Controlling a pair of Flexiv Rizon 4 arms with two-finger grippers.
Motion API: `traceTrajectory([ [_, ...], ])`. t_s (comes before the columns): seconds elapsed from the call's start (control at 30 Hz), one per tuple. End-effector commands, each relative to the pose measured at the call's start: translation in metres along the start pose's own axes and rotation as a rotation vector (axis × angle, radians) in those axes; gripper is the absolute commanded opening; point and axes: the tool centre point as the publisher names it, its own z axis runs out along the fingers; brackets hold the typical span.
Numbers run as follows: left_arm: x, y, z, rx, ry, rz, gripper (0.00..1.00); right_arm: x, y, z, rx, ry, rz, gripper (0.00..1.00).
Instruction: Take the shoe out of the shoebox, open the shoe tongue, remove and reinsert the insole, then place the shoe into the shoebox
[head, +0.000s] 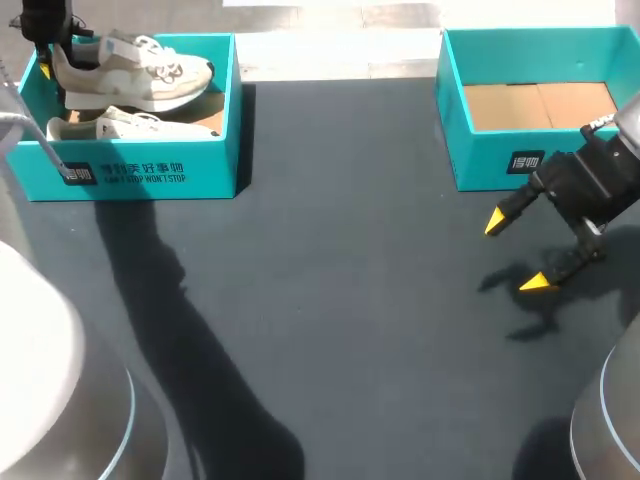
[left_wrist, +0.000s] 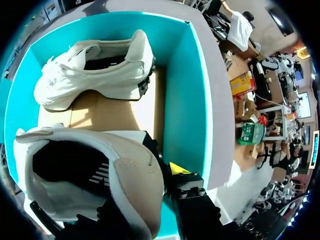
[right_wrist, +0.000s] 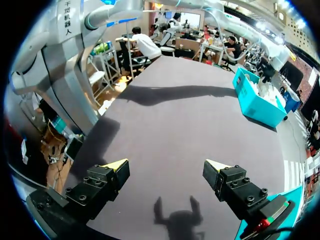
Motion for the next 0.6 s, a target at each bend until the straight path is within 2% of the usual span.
traceTrajectory([
  [0.03,-0.003,0.011,0.012,0.02,0.002,-0.013,0.0,0.0,0.0,0.001,0.002,0.0,0.001,1.0],
  [0.23,-0.008,0.013,0.025,0.015,0.001,-0.019,0.0,0.0,0.0,0.001,0.002,0.0,0.001,1.0],
  [0.37,-0.011,0.016,0.034,-0.023,0.01,-0.012,0.0,0.0,0.0,0.001,0.002,0.0,0.001,1.0],
  [0.6,-0.012,0.018,0.041,-0.023,0.014,-0.034,0.0,0.0,0.0,0.001,0.002,0.0,0.001,1.0],
])
